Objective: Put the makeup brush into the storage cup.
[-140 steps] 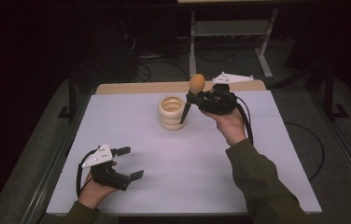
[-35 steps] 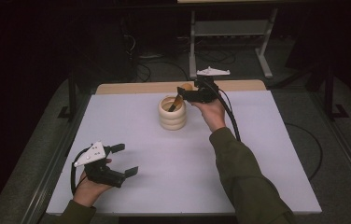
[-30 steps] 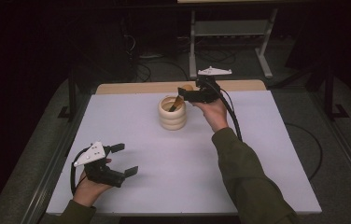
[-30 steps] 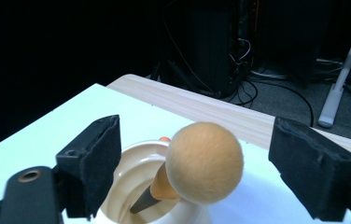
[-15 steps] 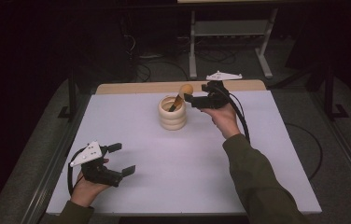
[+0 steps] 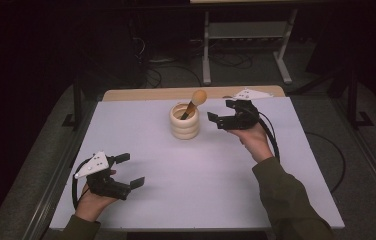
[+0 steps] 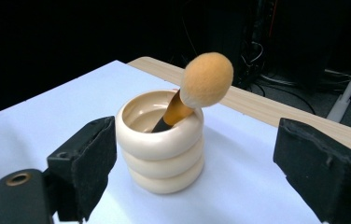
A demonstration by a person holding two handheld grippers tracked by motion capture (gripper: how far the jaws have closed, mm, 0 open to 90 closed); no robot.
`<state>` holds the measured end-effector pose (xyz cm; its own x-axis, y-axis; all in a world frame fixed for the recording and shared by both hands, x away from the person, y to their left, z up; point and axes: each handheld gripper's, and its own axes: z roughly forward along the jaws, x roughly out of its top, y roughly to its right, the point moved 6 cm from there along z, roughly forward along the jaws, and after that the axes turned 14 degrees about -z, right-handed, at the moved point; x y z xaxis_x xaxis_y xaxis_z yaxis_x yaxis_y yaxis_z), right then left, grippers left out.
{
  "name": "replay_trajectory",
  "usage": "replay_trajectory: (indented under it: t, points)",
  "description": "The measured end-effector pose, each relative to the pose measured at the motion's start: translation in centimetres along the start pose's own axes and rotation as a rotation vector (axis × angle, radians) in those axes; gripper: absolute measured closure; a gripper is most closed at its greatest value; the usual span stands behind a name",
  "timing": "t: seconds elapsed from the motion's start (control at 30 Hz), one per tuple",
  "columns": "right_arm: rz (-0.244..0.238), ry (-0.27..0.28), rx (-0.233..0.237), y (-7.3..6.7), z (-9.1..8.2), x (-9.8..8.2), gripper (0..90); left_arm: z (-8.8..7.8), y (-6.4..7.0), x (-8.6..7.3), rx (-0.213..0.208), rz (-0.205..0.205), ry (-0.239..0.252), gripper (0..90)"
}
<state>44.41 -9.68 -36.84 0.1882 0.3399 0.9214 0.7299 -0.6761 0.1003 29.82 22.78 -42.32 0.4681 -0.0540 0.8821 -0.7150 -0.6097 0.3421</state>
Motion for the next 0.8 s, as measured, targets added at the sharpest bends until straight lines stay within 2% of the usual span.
replay_trajectory:
  t: [0.37, 0.57, 0.8]
  points:
    - [-0.007, 0.035, 0.008, -0.7, -2.6, -1.3, 10.1, 0.0, -0.2, -0.1, 0.002, 0.002, -0.003, 0.0]
    - [-0.010, 0.040, 0.005, -0.8, -4.1, -2.4, 9.5, -0.1, -0.3, -0.1, 0.004, 0.022, -0.011, 0.0]
    - [-0.016, 0.048, -0.008, -0.8, -5.8, -3.1, 8.8, 0.1, -0.2, -0.1, 0.007, 0.002, -0.006, 0.0]
